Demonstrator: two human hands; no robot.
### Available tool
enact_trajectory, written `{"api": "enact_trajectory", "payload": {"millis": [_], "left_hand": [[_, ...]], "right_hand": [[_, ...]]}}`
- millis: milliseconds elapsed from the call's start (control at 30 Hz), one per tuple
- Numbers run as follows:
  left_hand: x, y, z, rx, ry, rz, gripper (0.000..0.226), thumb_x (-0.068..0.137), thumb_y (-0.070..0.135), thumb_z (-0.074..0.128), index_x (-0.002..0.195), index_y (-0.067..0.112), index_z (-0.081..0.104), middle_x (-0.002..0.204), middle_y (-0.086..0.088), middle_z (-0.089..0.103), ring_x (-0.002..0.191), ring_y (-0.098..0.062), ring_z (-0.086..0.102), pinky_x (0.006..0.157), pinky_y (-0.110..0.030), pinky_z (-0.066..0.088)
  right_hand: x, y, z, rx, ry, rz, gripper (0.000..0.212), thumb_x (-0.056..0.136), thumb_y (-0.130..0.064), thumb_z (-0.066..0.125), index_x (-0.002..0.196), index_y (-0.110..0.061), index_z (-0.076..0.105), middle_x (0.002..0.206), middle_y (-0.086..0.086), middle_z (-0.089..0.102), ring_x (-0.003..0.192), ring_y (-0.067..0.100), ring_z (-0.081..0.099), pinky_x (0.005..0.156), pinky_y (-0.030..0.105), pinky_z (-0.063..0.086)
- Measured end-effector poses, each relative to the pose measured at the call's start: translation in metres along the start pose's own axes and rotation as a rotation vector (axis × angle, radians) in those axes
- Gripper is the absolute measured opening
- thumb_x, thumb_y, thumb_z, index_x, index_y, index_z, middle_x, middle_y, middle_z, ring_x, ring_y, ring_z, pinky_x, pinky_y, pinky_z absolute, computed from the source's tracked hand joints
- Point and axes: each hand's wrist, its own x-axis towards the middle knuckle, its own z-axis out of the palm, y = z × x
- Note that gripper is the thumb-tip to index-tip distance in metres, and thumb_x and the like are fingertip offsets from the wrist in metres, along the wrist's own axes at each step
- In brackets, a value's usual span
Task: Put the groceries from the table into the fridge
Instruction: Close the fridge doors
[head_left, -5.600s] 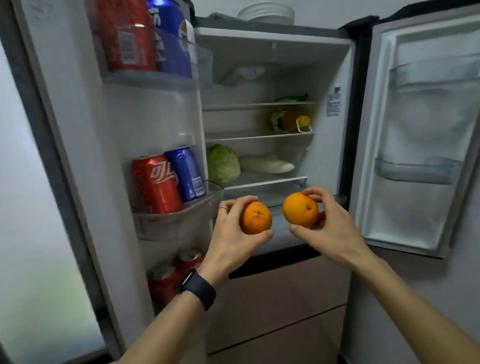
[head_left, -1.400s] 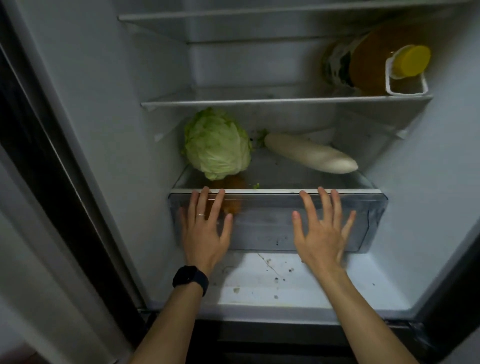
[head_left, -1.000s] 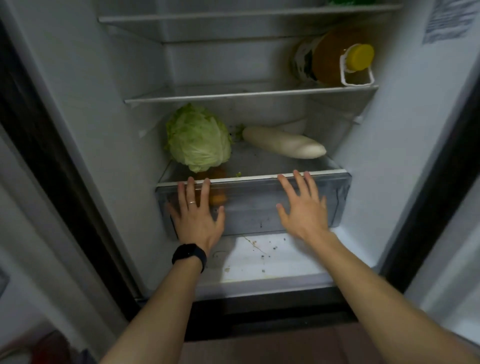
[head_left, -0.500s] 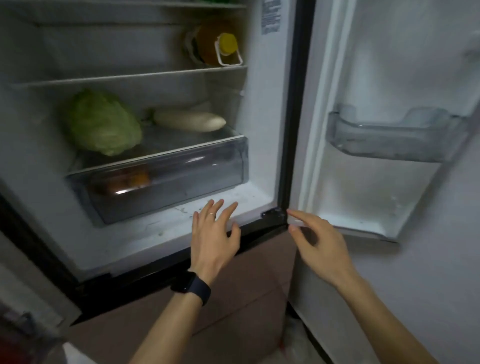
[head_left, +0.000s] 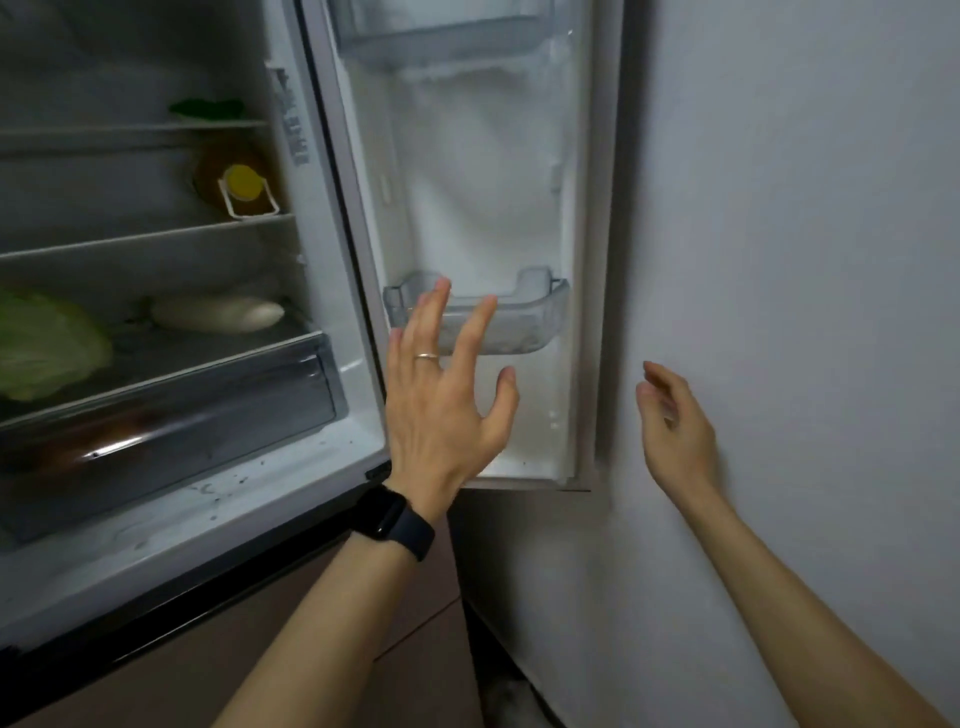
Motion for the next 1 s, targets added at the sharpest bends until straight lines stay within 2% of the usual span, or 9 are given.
{"api": "enact_trajectory", "payload": {"millis": [100, 200, 333, 433, 533, 633, 733, 833, 1000], "left_hand": [[0.029, 0.028, 0.016, 0.087, -0.031, -0.005, 0.065, 0.091, 0.047, 0.059, 0.150, 0.028, 0.039, 0.163, -0.005, 0.019, 0.151, -0.024, 0.017, 0.119, -0.060, 0.014], [0.042, 0.038, 0.033, 0.226, -0.081, -0.044, 0.058, 0.094, 0.058, 0.050, 0.148, 0.039, 0.038, 0.164, 0.000, 0.017, 0.152, -0.021, 0.013, 0.120, -0.060, 0.003], [0.042, 0.036, 0.041, 0.308, -0.050, -0.045, 0.037, 0.095, 0.052, 0.055, 0.130, 0.041, 0.057, 0.150, -0.002, 0.044, 0.144, -0.023, 0.033, 0.118, -0.062, 0.010], [0.043, 0.035, 0.040, 0.303, -0.029, -0.035, 0.036, 0.095, 0.051, 0.058, 0.128, 0.039, 0.059, 0.141, -0.001, 0.053, 0.137, -0.022, 0.039, 0.120, -0.058, 0.008], [0.044, 0.036, 0.035, 0.303, -0.010, -0.004, 0.038, 0.095, 0.051, 0.055, 0.131, 0.037, 0.058, 0.136, -0.002, 0.056, 0.134, -0.024, 0.043, 0.120, -0.055, 0.007], [0.039, 0.033, 0.027, 0.298, -0.001, 0.016, 0.039, 0.096, 0.049, 0.054, 0.132, 0.035, 0.058, 0.136, -0.003, 0.055, 0.132, -0.026, 0.045, 0.119, -0.057, 0.010], [0.029, 0.022, 0.013, 0.283, 0.009, 0.029, 0.039, 0.098, 0.046, 0.054, 0.134, 0.032, 0.057, 0.138, -0.005, 0.053, 0.135, -0.026, 0.043, 0.118, -0.061, 0.015], [0.015, 0.007, -0.006, 0.200, 0.029, 0.019, 0.041, 0.099, 0.043, 0.051, 0.138, 0.030, 0.051, 0.145, -0.007, 0.046, 0.142, -0.028, 0.034, 0.113, -0.065, 0.023], [-0.013, -0.019, -0.046, 0.076, 0.075, -0.126, 0.044, 0.103, 0.040, 0.042, 0.145, 0.028, 0.041, 0.158, -0.004, 0.029, 0.149, -0.023, 0.022, 0.105, -0.046, 0.043]], "right_hand": [[0.032, 0.000, -0.002, 0.035, -0.114, 0.048, 0.037, 0.105, -0.031, 0.048, 0.141, -0.024, 0.053, 0.129, -0.011, 0.057, 0.115, 0.003, 0.055, 0.083, -0.003, 0.035], [0.051, 0.004, 0.009, 0.064, -0.262, 0.115, 0.048, 0.107, -0.033, 0.041, 0.152, -0.018, 0.038, 0.140, -0.010, 0.047, 0.127, 0.004, 0.045, 0.099, 0.010, 0.029], [0.054, 0.020, 0.033, 0.072, -0.391, 0.233, 0.055, 0.108, -0.043, 0.030, 0.156, -0.015, 0.031, 0.160, 0.000, 0.033, 0.147, 0.017, 0.030, 0.113, 0.022, 0.018], [0.042, 0.032, 0.047, 0.105, -0.333, 0.224, 0.054, 0.108, -0.043, 0.028, 0.156, -0.017, 0.031, 0.161, 0.003, 0.034, 0.147, 0.019, 0.030, 0.119, 0.028, 0.020], [0.035, 0.035, 0.048, 0.102, -0.316, 0.205, 0.051, 0.109, -0.037, 0.029, 0.156, -0.016, 0.030, 0.161, 0.002, 0.033, 0.148, 0.019, 0.029, 0.115, 0.022, 0.018], [0.023, 0.036, 0.041, 0.107, -0.323, 0.172, 0.049, 0.108, -0.034, 0.035, 0.155, -0.017, 0.033, 0.159, 0.002, 0.037, 0.146, 0.018, 0.032, 0.113, 0.021, 0.020], [0.005, 0.038, 0.029, 0.141, -0.301, 0.120, 0.047, 0.105, -0.031, 0.047, 0.150, -0.020, 0.042, 0.152, 0.003, 0.046, 0.141, 0.019, 0.041, 0.116, 0.032, 0.032], [-0.014, 0.034, 0.015, 0.193, -0.318, 0.089, 0.041, 0.094, -0.036, 0.065, 0.133, -0.035, 0.050, 0.136, -0.001, 0.057, 0.123, 0.015, 0.056, 0.100, 0.025, 0.046], [-0.053, 0.015, -0.002, 0.136, -0.423, 0.041, 0.087, 0.075, -0.050, 0.081, 0.147, -0.043, 0.033, 0.143, -0.016, 0.042, 0.125, 0.005, 0.045, 0.102, 0.030, 0.040]]}}
